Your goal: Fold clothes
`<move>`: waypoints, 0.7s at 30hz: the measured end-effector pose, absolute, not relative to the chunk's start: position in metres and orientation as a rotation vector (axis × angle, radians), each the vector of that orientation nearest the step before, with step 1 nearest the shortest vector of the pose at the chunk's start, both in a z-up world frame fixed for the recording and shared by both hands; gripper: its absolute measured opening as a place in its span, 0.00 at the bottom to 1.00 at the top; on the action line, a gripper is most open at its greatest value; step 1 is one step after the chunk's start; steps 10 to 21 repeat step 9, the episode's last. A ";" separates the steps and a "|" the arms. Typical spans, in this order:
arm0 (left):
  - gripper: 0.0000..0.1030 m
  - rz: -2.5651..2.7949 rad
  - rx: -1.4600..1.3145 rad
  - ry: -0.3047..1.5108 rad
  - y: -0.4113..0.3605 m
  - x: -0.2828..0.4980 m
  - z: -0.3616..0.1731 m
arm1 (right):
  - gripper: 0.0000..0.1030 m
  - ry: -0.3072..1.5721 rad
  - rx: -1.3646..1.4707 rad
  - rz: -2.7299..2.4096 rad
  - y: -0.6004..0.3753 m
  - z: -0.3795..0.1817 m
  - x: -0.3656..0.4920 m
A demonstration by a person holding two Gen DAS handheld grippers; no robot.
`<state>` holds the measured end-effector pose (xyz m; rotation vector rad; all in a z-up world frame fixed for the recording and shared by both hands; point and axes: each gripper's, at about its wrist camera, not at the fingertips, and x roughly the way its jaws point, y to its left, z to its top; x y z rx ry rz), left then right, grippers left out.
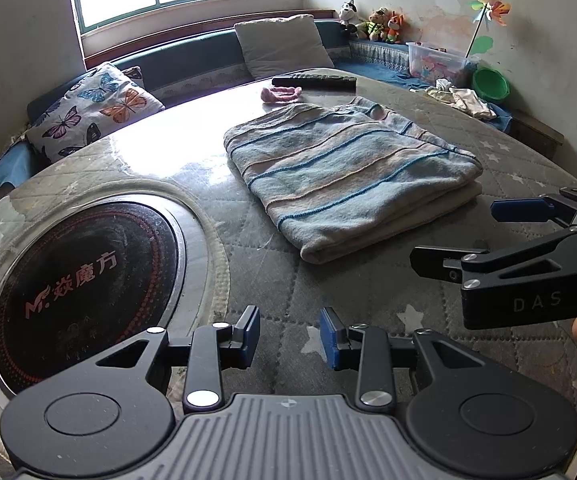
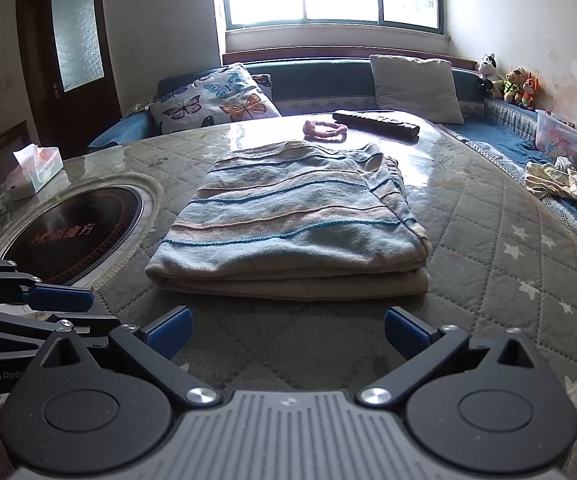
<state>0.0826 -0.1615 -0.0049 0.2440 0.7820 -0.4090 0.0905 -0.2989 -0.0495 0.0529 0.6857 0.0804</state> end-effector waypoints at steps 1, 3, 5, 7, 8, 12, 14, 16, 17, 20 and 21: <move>0.35 -0.409 0.244 0.779 -0.161 0.083 -0.005 | 1.00 0.685 0.053 0.080 -0.299 -0.049 0.091; 0.35 -0.408 0.240 0.775 -0.161 0.083 -0.004 | 1.00 0.684 0.053 0.079 -0.298 -0.049 0.091; 0.35 -0.409 0.238 0.772 -0.161 0.084 -0.003 | 1.00 0.683 0.055 0.080 -0.298 -0.049 0.091; 0.35 -0.411 0.238 0.772 -0.161 0.084 -0.003 | 1.00 0.683 0.054 0.079 -0.298 -0.049 0.091; 0.35 -0.411 0.238 0.773 -0.161 0.084 -0.002 | 1.00 0.683 0.052 0.078 -0.298 -0.049 0.091; 0.35 -0.410 0.238 0.774 -0.161 0.085 -0.002 | 1.00 0.684 0.051 0.078 -0.298 -0.049 0.091; 0.35 -0.410 0.238 0.774 -0.161 0.085 -0.002 | 1.00 0.684 0.051 0.078 -0.298 -0.049 0.091; 0.35 -0.410 0.238 0.774 -0.161 0.085 -0.002 | 1.00 0.684 0.051 0.078 -0.298 -0.049 0.091; 0.35 -0.410 0.238 0.774 -0.161 0.085 -0.002 | 1.00 0.684 0.051 0.078 -0.298 -0.049 0.091; 0.35 -0.410 0.238 0.774 -0.161 0.085 -0.002 | 1.00 0.684 0.051 0.078 -0.298 -0.049 0.091; 0.35 -0.410 0.238 0.774 -0.161 0.085 -0.002 | 1.00 0.684 0.051 0.078 -0.298 -0.049 0.091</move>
